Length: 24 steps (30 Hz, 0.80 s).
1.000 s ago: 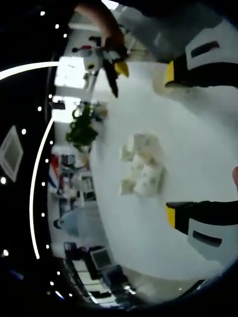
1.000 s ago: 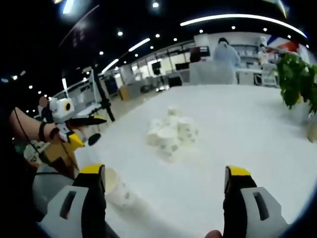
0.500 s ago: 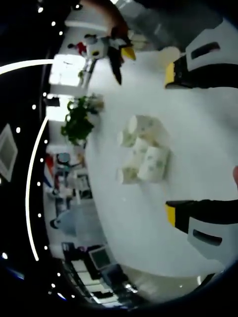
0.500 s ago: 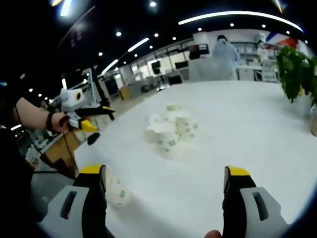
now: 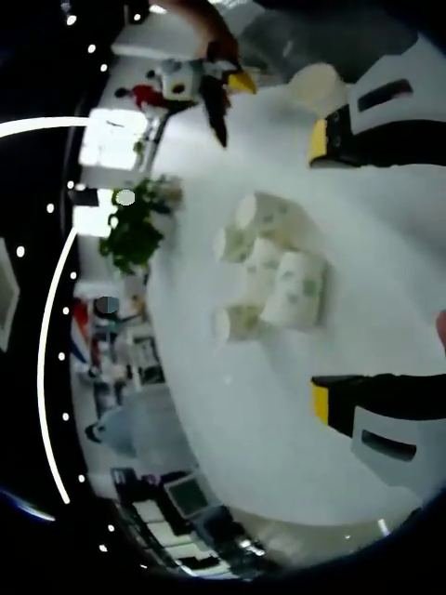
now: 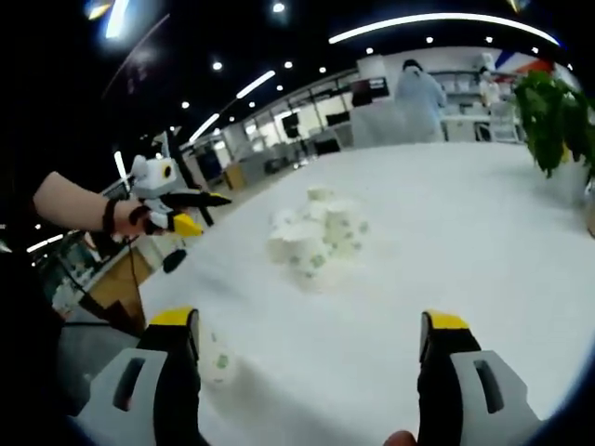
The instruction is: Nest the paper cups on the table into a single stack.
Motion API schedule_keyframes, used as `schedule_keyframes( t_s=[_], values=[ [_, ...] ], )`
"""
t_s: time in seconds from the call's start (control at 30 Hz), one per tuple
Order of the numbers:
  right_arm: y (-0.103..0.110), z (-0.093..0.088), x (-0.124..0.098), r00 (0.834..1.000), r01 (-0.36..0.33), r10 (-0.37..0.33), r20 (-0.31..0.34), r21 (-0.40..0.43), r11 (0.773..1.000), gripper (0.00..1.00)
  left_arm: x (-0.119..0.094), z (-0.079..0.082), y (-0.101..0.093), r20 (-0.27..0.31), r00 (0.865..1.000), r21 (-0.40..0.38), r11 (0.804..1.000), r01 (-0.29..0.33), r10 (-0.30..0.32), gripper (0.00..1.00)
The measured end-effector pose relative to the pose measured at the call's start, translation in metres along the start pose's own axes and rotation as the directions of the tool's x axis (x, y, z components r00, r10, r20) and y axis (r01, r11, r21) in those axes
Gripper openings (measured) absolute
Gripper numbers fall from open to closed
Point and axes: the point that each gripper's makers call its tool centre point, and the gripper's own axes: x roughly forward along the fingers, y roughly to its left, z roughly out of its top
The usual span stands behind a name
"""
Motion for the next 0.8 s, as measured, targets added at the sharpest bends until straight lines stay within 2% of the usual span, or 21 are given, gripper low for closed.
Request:
schedule_keyframes(
  t_s=[0.17,0.47,0.8],
  values=[
    [-0.001,-0.004,0.0,1.0,-0.004,0.004,-0.008,0.005,1.0,0.97,0.01,-0.001,0.0,-0.019,1.0,0.017,1.0,0.022,-0.022,0.89],
    [-0.003,-0.009,0.001,1.0,-0.002,0.002,-0.015,0.016,1.0,0.97,0.028,-0.002,0.015,-0.035,0.998,0.014,0.999,0.049,-0.048,0.87],
    [-0.011,-0.017,0.001,1.0,0.011,-0.01,-0.025,0.039,0.999,0.97,0.049,-0.002,0.029,-0.048,0.996,-0.019,0.997,0.078,-0.079,0.82]
  ],
)
